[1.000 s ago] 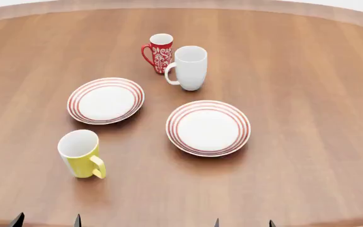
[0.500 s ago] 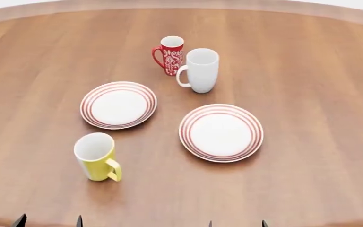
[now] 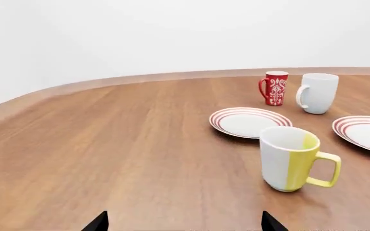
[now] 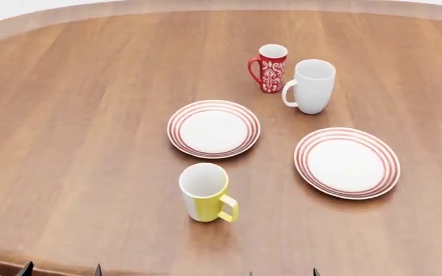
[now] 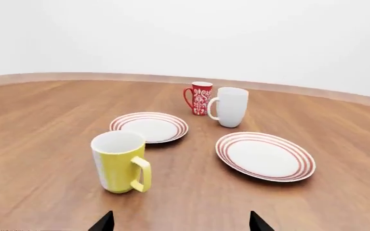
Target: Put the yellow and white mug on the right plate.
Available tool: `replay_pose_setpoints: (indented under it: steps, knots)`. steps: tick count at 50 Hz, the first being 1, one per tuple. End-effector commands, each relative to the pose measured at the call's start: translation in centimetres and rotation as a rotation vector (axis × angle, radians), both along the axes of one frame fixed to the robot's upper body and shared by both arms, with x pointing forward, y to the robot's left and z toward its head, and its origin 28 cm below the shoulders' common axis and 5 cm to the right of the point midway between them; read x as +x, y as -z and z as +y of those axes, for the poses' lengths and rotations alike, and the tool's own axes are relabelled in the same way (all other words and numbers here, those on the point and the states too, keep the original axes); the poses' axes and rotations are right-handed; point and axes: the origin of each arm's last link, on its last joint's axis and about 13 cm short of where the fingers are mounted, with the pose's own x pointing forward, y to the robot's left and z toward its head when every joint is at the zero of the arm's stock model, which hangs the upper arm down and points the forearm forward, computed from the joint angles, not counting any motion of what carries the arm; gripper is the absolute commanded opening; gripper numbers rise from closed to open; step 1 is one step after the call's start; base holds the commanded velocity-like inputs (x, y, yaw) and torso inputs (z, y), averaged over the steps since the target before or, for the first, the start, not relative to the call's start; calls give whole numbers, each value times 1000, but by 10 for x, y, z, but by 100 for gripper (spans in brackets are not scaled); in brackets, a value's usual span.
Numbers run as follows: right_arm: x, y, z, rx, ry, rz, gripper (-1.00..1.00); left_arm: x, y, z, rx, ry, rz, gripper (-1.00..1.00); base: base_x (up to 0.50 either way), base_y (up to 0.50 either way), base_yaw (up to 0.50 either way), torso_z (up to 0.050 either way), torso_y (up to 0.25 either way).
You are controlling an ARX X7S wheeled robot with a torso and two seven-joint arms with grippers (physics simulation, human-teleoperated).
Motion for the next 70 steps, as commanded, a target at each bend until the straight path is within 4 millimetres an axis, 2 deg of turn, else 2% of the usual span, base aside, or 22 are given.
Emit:
replay_pose_setpoints:
  steps: [1,5,11,21,25,52,70]
  knots:
    - [0,2,2,-41,1,-1,100,0,1,0,10,4,-1,100,0,500,0,0,0]
    - [3,5,4,-167,53,12,100,-1,1,-1,17,6,-1,100,0,147,0,0,0]
    - [5,8,6,-212,54,36,100,-2,-1,-1,17,7,-6,100,0,0,0,0,0]
    - [4,4,3,-140,67,30,100,-2,-1,-2,16,9,-6,100,12,0,0,0,0]
    - [3,1,1,-97,74,13,100,-2,-1,-2,18,8,-7,100,485,0,0,0,0]
    - [4,1,1,-81,81,7,100,-2,0,-2,18,11,-7,100,492,0,0,0,0]
    - [3,-1,-1,-66,81,-19,100,-3,0,-2,19,13,-9,100,0,0,0,0,0]
